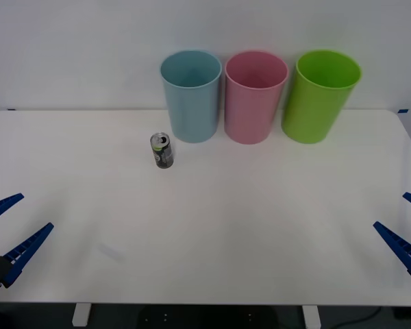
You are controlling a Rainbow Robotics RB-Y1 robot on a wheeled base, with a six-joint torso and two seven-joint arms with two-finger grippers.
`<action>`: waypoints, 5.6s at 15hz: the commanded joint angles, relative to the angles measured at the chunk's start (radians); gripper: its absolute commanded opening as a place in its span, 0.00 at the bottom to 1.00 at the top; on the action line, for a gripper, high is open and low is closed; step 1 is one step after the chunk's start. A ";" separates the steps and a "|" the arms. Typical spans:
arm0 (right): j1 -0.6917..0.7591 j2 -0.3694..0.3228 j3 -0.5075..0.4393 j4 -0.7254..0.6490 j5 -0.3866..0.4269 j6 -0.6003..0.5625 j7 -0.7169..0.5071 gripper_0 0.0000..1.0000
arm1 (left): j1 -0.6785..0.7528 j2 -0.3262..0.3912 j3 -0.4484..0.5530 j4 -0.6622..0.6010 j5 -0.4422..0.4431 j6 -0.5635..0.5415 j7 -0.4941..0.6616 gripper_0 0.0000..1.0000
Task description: Grasp the object on the table and drop it into the matching bin: aluminum can to the light blue bin, PET bottle to the pink bin.
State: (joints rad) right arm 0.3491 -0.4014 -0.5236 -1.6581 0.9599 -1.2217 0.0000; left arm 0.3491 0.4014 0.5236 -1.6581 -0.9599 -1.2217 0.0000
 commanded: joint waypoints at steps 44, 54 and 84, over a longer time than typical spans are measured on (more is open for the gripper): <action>0.000 0.000 0.000 0.000 0.000 0.000 0.000 1.00 | -0.588 -0.110 -0.398 0.543 -0.250 0.530 -0.161 1.00; 0.000 0.000 0.000 0.000 0.000 0.000 0.000 1.00 | -0.753 -0.173 -0.427 0.709 -0.290 0.617 -0.198 1.00; 0.000 0.000 0.000 0.000 0.000 0.000 0.000 1.00 | -0.966 -0.233 -0.401 0.945 -0.458 0.720 -0.202 0.00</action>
State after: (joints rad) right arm 0.3491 -0.4014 -0.5236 -1.6581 0.9599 -1.2217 0.0000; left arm -0.6160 0.1687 0.1219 -0.7131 -1.4189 -0.5022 -0.2034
